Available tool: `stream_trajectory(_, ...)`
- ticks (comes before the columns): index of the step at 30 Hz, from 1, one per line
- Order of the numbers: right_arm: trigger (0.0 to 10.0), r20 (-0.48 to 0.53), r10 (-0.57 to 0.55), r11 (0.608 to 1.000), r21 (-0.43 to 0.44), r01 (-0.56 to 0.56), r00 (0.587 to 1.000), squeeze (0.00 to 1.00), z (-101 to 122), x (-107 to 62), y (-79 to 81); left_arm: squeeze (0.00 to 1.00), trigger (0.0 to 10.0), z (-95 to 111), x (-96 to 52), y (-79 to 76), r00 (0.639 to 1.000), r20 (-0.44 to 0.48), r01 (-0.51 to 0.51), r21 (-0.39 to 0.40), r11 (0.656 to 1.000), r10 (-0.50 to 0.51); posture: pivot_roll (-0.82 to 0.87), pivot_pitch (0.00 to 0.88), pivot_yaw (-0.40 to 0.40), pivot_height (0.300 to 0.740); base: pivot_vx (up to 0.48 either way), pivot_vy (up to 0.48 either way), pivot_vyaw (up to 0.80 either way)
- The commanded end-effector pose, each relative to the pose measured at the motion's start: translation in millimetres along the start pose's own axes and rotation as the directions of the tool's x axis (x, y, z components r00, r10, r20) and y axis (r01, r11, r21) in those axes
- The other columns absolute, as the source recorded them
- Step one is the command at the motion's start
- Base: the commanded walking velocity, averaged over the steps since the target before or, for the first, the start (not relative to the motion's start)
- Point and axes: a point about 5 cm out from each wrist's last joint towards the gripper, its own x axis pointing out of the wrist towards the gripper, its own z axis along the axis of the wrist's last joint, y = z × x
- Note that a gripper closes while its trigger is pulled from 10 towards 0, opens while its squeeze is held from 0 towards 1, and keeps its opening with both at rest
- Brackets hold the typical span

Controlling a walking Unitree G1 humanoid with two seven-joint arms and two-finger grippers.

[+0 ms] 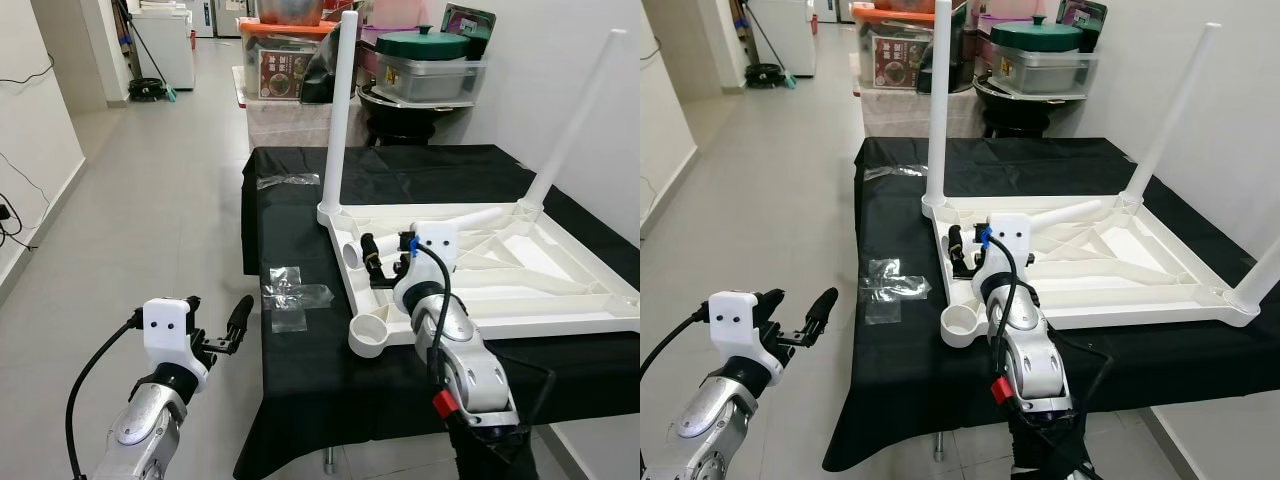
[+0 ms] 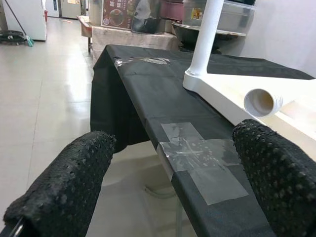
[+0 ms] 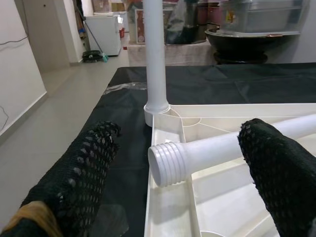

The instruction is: Building children table

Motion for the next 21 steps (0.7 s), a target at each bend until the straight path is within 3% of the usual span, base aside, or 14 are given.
stream_trajectory(1,10.0,-0.014,-0.011,1.0,-0.011,0.011,1.0,0.0,-5.7,-0.8,-3.3,0.0,10.0,-0.1,1.0,1.9,1.0,-0.004,0.0,0.007,1.0,0.0,0.08,0.0,-0.051,0.74,0.266,0.0,0.0)
stream_trajectory(8,10.0,0.016,-0.004,0.998,-0.056,0.005,1.0,0.0,-2.4,0.2,-1.2,0.0,10.0,1.4,2.9,2.0,1.0,0.003,0.006,0.002,1.0,-0.006,0.07,0.0,-0.051,0.74,0.279,0.0,0.0)
stream_trajectory(21,10.0,0.009,-0.035,0.998,-0.045,0.035,0.999,0.0,-5.1,0.9,-3.3,0.0,10.0,4.1,4.0,-0.2,0.999,0.015,0.031,-0.011,0.999,-0.03,0.08,0.0,-0.047,0.74,0.309,0.0,0.0)
